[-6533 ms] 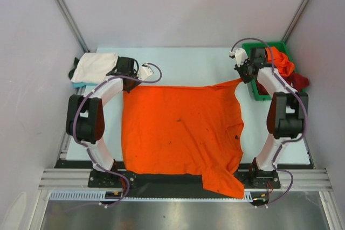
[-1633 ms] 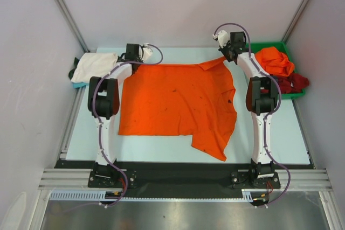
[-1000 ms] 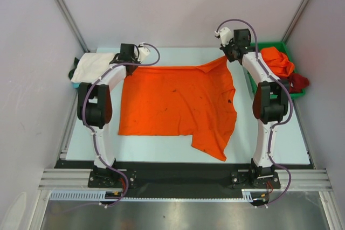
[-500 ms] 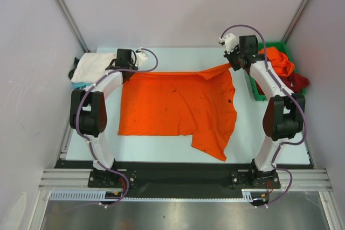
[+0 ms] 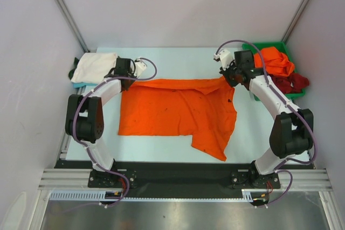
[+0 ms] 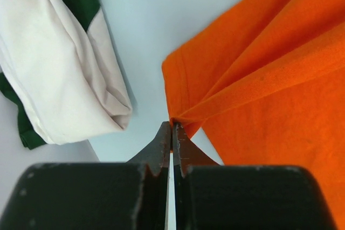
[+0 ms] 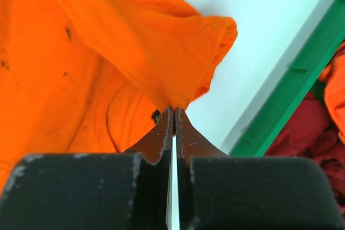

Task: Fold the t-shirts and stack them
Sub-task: Fold the tshirt

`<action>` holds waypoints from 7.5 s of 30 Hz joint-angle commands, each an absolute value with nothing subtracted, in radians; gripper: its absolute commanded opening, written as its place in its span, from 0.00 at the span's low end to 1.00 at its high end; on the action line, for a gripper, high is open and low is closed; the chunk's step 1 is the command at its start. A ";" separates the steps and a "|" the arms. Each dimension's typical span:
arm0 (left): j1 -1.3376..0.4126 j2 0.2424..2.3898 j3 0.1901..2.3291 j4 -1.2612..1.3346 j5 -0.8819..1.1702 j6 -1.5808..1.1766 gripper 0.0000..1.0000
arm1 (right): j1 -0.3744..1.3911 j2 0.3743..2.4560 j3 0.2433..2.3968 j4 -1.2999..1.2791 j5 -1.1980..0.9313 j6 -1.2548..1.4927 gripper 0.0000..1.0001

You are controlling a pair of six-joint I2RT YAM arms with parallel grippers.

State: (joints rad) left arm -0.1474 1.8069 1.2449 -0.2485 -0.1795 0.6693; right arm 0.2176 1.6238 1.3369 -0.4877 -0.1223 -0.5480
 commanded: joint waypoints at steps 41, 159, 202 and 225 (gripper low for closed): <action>-0.155 1.864 1.477 -0.534 -0.055 0.466 0.65 | 0.230 1.679 1.350 -0.468 -0.121 -0.529 0.49; -0.118 2.008 1.496 -0.695 0.043 0.316 0.43 | 0.337 2.075 1.589 -0.666 -0.313 -0.643 0.36; -0.084 2.058 1.715 -0.736 -0.063 0.348 0.58 | 0.216 1.980 1.720 -0.664 -0.313 -0.505 0.41; -0.008 2.349 2.008 -0.830 0.084 0.291 0.47 | 0.063 2.128 1.904 -0.753 -0.258 -0.540 0.42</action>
